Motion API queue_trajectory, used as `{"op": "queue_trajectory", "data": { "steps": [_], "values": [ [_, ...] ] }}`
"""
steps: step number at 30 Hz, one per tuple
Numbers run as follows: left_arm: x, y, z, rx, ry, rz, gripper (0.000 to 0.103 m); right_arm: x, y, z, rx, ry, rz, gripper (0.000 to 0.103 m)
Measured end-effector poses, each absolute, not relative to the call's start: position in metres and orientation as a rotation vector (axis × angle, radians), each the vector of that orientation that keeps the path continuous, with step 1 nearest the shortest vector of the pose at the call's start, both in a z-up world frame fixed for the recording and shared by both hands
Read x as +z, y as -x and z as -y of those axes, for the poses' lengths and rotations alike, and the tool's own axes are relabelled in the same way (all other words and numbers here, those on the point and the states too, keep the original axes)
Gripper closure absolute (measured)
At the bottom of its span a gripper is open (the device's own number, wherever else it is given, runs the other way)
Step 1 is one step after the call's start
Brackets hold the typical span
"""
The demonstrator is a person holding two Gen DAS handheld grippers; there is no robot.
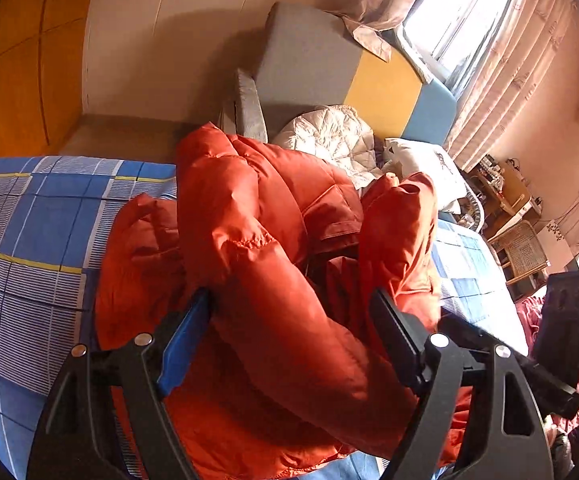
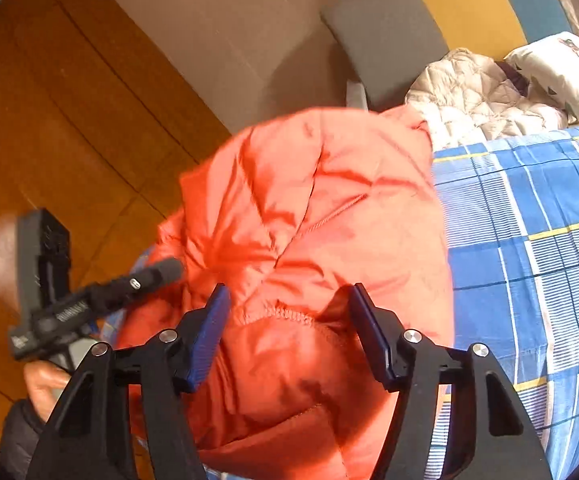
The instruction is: Fold large clothes
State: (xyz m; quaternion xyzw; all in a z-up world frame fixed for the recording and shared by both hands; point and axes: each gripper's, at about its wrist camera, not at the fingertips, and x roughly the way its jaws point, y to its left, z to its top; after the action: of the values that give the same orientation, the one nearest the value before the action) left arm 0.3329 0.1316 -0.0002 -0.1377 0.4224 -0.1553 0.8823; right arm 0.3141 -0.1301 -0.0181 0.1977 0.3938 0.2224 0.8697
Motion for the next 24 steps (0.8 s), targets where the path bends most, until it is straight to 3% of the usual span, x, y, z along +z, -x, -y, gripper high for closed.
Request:
{"op": "queue_trajectory", "data": {
  "steps": [5,11,15,18,24],
  "values": [
    [0.002,-0.337,-0.141,-0.334,0.335,-0.863,0.01,-0.029,-0.301,0.1,0.509,-0.321,-0.829,0.04],
    [-0.001,-0.346,-0.132,-0.329,0.289,-0.881,0.012,-0.035,-0.297,0.061,0.545,-0.207,-0.833,0.04],
    [-0.01,-0.353,-0.12,-0.294,0.201,-0.903,0.055,-0.034,-0.291,0.046,0.557,-0.17,-0.827,0.04],
    [-0.014,-0.354,-0.113,-0.276,0.157,-0.889,0.081,-0.033,-0.292,0.048,0.574,-0.163,-0.822,0.04],
    [-0.019,-0.349,-0.123,-0.283,0.129,-0.862,0.09,-0.006,-0.278,0.09,0.614,-0.263,-0.799,0.038]
  ]
}}
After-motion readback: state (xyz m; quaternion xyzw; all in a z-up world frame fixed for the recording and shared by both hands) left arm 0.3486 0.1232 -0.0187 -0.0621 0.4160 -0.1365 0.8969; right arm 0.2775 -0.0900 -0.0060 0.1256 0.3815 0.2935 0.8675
